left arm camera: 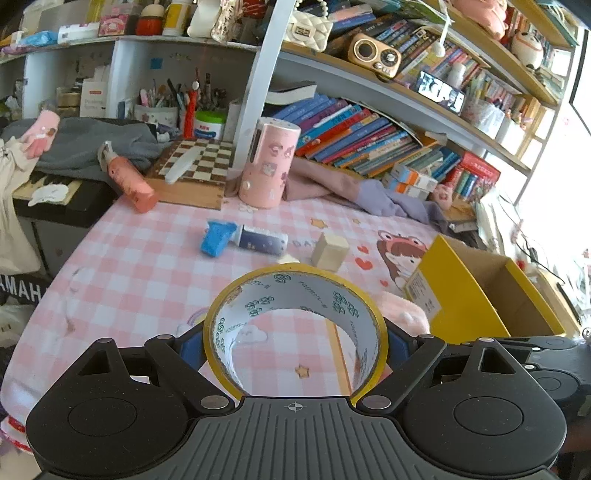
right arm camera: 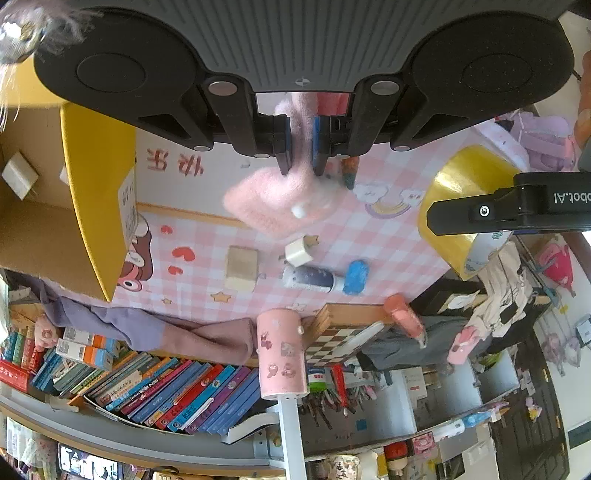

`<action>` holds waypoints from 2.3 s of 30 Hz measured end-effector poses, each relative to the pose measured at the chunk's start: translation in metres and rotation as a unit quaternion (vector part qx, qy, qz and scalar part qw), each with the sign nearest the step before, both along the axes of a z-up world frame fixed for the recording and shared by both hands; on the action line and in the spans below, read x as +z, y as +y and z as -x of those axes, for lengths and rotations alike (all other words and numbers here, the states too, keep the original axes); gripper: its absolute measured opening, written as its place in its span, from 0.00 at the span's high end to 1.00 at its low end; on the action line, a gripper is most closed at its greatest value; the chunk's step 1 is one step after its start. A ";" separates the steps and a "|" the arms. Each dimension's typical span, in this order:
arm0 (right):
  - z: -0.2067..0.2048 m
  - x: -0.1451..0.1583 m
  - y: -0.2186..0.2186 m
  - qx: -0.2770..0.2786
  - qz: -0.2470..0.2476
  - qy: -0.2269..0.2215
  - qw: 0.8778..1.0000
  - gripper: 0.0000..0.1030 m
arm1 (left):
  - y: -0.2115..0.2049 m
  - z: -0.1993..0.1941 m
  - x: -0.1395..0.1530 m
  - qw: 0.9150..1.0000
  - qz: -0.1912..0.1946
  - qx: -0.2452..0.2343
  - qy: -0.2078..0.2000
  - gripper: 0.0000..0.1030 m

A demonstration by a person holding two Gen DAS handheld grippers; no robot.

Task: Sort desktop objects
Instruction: 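Carry the glove in the right tool and tape roll in the left tool to the yellow box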

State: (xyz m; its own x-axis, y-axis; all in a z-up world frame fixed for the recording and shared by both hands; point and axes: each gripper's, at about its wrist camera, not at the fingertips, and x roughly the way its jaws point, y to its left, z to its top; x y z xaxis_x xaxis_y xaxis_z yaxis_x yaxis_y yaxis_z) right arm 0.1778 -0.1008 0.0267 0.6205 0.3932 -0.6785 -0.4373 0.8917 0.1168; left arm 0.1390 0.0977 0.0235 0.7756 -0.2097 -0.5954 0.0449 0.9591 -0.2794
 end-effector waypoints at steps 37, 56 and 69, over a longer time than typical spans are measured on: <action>0.153 -0.004 -0.023 -0.103 0.021 0.010 0.994 0.91 | -0.020 0.097 0.001 0.993 0.044 -0.105 0.004 0.11; 0.186 -0.010 -0.065 -0.202 0.026 0.033 0.979 0.91 | -0.079 0.087 -0.005 0.970 0.049 -0.235 0.025 0.11; 0.185 -0.012 -0.099 -0.244 0.027 0.040 0.969 0.91 | -0.120 0.075 -0.008 0.957 0.045 -0.283 0.033 0.11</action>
